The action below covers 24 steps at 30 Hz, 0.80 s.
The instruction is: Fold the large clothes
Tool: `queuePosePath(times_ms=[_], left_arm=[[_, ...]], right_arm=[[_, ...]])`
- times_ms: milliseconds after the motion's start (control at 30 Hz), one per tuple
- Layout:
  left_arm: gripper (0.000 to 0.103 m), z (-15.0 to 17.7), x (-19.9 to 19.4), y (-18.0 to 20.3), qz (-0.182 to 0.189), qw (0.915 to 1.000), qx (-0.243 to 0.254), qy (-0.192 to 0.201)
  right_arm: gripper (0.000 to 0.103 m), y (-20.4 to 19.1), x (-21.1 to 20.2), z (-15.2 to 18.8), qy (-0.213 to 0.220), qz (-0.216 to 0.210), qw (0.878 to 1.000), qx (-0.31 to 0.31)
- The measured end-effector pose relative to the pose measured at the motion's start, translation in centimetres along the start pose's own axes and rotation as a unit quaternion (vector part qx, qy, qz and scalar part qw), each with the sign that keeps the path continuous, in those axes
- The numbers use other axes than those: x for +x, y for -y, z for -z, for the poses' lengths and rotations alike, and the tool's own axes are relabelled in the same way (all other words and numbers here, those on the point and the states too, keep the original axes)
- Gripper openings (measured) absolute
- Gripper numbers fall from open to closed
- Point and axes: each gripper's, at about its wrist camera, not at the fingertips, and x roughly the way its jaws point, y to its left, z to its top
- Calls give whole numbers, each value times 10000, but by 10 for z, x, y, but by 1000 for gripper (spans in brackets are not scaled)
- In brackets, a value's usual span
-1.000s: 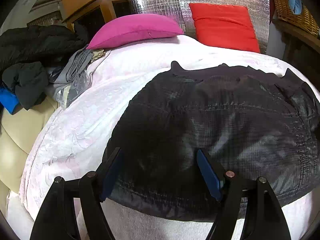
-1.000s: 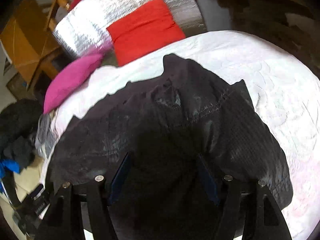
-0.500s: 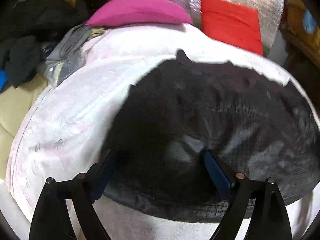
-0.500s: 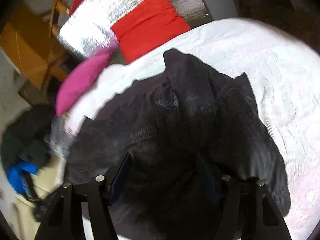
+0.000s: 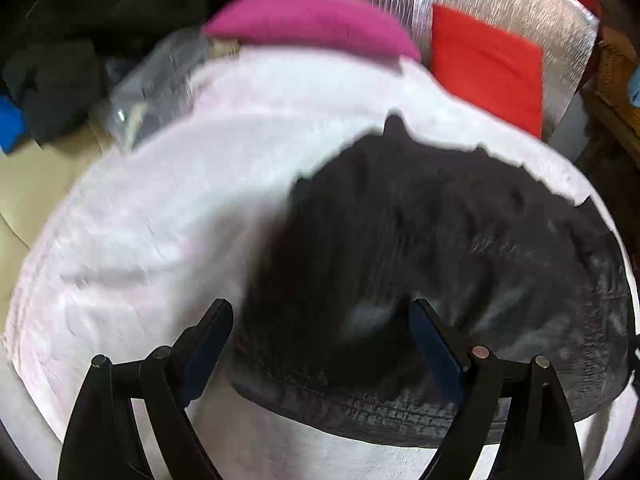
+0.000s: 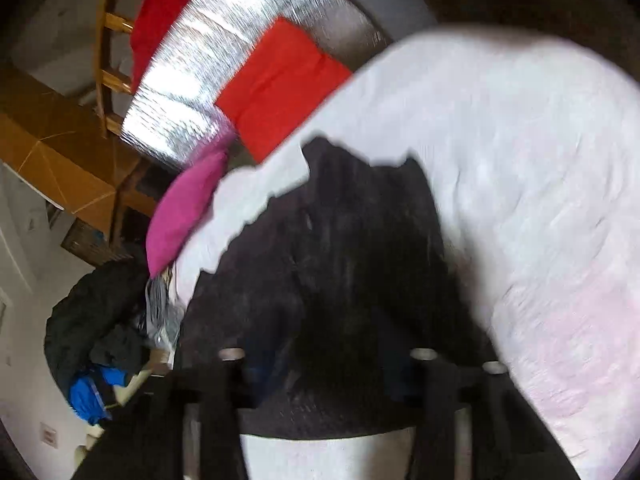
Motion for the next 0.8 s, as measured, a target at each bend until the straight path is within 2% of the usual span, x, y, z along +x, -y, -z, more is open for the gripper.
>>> queuePosePath(times_ms=[33, 133, 267, 367, 433, 533, 667, 800], left_arm=[[90, 1, 9, 0, 39, 9999, -40, -155], [93, 2, 16, -3, 29, 9996, -111, -259], [93, -2, 12, -7, 60, 9994, -231, -243], [93, -1, -2, -6, 160, 9996, -221, -34], [93, 3, -16, -5, 371, 9989, -223, 152], [93, 14, -31, -4, 776, 9962, -336, 198], [93, 30, -38, 0, 1439, 9885, -452, -111], [93, 51, -41, -2, 2024, 9750, -798, -456]], right_arm=[[39, 2, 5, 0, -27, 59, 10000, 39], [38, 6, 6, -3, -11, -2, 9999, 153], [42, 3, 0, -3, 18, -123, 9998, 181], [70, -5, -13, 2, 120, -310, 9994, 95], [73, -13, -19, 7, 216, -334, 9992, -35], [73, -23, -20, 18, 56, -470, 9988, -88], [73, -34, -21, 42, -156, -687, 9975, -89], [73, -29, -24, 64, -255, -867, 9954, 317]])
